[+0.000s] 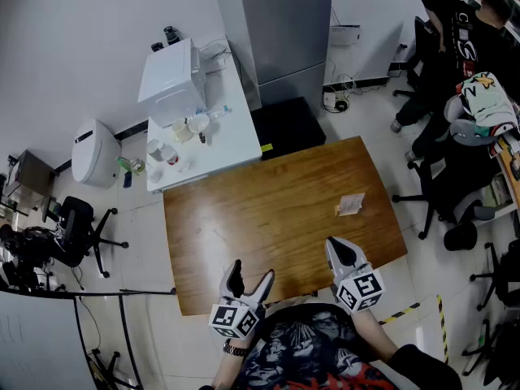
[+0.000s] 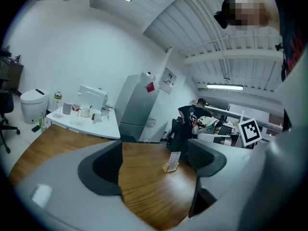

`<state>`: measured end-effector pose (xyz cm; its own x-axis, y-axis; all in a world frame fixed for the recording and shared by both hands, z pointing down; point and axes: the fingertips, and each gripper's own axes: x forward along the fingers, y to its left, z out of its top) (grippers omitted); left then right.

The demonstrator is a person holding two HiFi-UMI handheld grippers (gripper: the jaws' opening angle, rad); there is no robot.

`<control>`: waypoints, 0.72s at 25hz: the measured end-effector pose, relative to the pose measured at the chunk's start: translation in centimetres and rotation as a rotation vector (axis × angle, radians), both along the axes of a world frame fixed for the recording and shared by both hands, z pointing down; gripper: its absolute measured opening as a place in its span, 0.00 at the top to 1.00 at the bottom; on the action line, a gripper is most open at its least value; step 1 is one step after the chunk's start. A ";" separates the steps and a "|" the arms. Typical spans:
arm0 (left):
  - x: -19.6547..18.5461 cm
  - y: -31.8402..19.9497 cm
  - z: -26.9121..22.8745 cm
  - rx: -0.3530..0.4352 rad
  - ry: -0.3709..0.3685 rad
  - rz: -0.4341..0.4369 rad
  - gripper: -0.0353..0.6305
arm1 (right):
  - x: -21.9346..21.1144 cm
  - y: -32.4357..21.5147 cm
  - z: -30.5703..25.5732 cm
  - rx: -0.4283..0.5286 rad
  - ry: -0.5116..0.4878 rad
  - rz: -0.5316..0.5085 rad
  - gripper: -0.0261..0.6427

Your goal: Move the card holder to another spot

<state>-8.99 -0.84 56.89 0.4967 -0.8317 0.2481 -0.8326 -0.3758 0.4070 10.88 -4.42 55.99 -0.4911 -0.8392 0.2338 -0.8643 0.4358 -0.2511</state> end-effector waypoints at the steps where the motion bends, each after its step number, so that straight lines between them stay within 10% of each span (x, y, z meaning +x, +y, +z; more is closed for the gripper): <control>1: 0.2 0.0 0.3 -0.007 -0.001 -0.001 0.33 | 0.8 -0.3 0.8 -0.010 0.009 0.023 0.96; 9: 0.4 0.2 2.1 -0.043 -0.021 -0.041 0.33 | 10.1 -3.7 16.9 -0.319 0.189 0.195 0.24; 18: -1.0 2.9 3.6 -0.160 -0.098 -0.139 0.34 | 15.9 -14.9 29.9 -0.568 0.272 0.373 0.09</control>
<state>-9.97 2.06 60.48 0.3470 -0.8368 0.4236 -0.9104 -0.1921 0.3663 26.78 -19.31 85.91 -0.0591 -0.6525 0.7555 -0.9938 -0.0331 -0.1063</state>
